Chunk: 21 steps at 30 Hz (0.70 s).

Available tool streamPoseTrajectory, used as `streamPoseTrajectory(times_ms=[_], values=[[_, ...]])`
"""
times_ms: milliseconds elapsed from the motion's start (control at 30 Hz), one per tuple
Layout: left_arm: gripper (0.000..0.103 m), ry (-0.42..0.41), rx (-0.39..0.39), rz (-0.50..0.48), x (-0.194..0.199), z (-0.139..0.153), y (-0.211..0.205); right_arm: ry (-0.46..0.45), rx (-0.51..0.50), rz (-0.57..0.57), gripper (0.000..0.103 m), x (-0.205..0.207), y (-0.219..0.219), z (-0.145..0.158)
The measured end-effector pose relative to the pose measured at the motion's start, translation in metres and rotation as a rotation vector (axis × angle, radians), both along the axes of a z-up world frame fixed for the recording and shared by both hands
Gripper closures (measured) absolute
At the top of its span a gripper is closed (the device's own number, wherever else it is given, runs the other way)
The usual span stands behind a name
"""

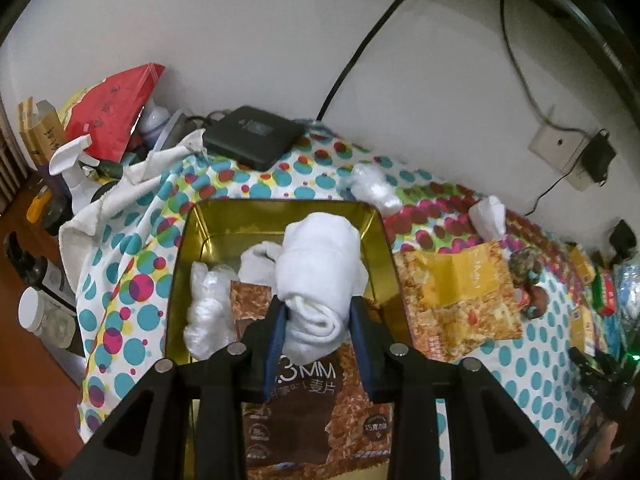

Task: Organize objects
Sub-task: 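Carry the white towel into the gold tin tray and open the left tool, then carry the yellow medicine box over the gold tin tray with the right tool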

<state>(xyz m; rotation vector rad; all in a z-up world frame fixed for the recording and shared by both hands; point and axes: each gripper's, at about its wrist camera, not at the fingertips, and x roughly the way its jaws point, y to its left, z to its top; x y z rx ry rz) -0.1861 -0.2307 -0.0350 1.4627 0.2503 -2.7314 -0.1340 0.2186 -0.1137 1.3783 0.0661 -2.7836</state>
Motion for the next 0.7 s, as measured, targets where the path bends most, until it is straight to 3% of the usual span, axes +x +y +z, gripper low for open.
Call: streamPoseTrajectory(times_ms=[200,300,567,700], values=[[0.064,-0.020,-0.072,0.060,-0.002,-0.004,0.005,0.000,0.000,-0.001,0.037,0.000,0.000,0.000],[0.063,-0.014,-0.169,0.061,0.001,0.001,0.015,0.000,0.000,-0.001,0.037,0.000,0.000,0.000],[0.063,0.067,-0.324,0.063,0.028,0.023,0.035,0.000,0.000,-0.002,0.037,0.000,0.001,0.000],[0.062,0.096,-0.351,0.041,0.049,0.031,0.045,0.000,-0.001,-0.003,0.037,0.000,0.000,0.000]])
